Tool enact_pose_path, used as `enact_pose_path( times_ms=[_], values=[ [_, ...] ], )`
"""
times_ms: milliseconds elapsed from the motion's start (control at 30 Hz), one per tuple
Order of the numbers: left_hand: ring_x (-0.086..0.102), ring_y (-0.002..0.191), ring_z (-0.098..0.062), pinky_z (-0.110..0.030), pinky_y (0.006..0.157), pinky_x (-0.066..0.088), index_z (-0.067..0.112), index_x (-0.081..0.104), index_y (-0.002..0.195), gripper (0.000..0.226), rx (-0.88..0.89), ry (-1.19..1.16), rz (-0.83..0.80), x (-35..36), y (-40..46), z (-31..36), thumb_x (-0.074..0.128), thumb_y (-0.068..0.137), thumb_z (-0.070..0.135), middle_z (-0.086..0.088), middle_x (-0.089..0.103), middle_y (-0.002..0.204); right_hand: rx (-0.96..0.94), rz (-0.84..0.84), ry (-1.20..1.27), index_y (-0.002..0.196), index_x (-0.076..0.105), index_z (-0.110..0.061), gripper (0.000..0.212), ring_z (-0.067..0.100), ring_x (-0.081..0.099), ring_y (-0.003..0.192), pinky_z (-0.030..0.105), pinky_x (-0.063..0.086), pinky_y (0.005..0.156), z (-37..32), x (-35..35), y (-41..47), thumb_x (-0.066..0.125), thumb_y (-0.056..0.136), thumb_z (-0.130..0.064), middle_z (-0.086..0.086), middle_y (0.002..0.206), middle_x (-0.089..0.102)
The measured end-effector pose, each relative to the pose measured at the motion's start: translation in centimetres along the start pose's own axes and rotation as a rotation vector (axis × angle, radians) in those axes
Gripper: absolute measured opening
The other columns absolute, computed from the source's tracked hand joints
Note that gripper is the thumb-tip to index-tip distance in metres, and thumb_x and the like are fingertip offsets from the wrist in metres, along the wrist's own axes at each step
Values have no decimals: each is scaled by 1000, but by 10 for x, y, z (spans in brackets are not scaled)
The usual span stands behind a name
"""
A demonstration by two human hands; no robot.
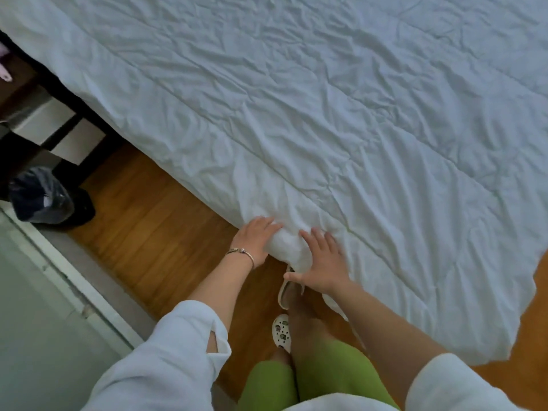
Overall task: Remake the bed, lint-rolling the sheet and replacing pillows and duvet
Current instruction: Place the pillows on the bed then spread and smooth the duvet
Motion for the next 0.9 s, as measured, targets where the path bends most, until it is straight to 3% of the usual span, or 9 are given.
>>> enact_pose_path(
  times_ms=[100, 200, 267, 367, 500, 600, 700, 800, 900],
  values=[
    [-5, 148, -17, -39, 120, 3, 38, 3, 152, 94, 60, 19, -75, 8, 10, -10, 69, 85, 33, 8, 0, 161, 48, -17, -25, 152, 7, -42, 115, 25, -15, 149, 53, 11, 119, -4, 2, 17, 70, 61, -73, -12, 162, -11],
    [-15, 147, -16, -46, 117, -9, 41, -4, 151, 104, 155, 108, -137, 13, 20, -17, 71, 80, 46, 11, -9, 161, 97, 1, -101, 148, 10, -42, 113, 27, -10, 149, 50, 15, 118, -5, 6, 24, 78, 60, -62, -11, 159, -8],
    [-18, 147, -17, -50, 116, -11, 41, -4, 151, 105, 201, 186, -175, 9, 28, -21, 72, 78, 49, 11, -11, 161, 120, 64, -182, 145, 12, -40, 109, 31, 1, 148, 48, 23, 117, -7, 7, 26, 83, 63, -48, -7, 158, -2],
    [-16, 147, -17, -51, 115, -11, 41, -4, 151, 106, 256, 247, -213, 5, 37, -26, 72, 77, 51, 12, -10, 161, 95, 161, -270, 137, 26, -32, 85, 34, 25, 139, 44, 41, 104, -14, -1, 29, 78, 71, -23, 0, 155, 20],
    [-11, 148, -17, -54, 116, -7, 41, -5, 150, 111, 311, 274, -213, 0, 39, -30, 74, 73, 51, 13, -7, 160, 108, 26, -64, 139, 39, -25, 75, 29, 47, 119, 36, 48, 93, -9, -29, 26, 72, 75, -4, 0, 146, 24],
    [5, 147, -19, -54, 115, 3, 42, 4, 149, 103, 331, 271, -94, -18, 40, -21, 76, 75, 32, 6, 10, 158, 203, 24, 94, 137, 39, -22, 71, 25, 52, 96, 28, 47, 78, -3, -53, 3, 70, 77, 1, -1, 143, 20],
    [28, 138, -20, -45, 109, 22, 35, 26, 145, 80, 362, 303, 153, -56, 38, -18, 60, 80, 1, 2, 34, 148, 237, 161, 251, 130, 47, -14, 54, 23, 48, 112, 20, 37, 91, -15, -68, -33, 66, 82, 1, -1, 132, 31],
    [48, 118, -27, -38, 88, 38, 23, 45, 134, 62, 462, 291, 307, -97, 22, -21, 53, 80, -6, -5, 52, 129, 216, 279, 274, 125, 56, -11, 44, 21, 47, 115, 18, 29, 90, -42, -84, -64, 58, 85, 5, -3, 116, 43],
    [59, 94, -35, -38, 73, 46, 12, 60, 113, 50, 649, 87, 478, -146, -6, -22, 59, 66, -7, -11, 62, 103, 225, 486, 208, 117, 60, -12, 40, 28, 54, 107, 28, 35, 81, -67, -115, -89, 52, 83, 8, 1, 108, 53]
  ],
)
Point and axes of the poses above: each hand's wrist, its own y-axis towards the middle knuckle, its own x-axis out of the palm, z = x × y, the point moved 6 cm from there along y, towards the middle knuckle
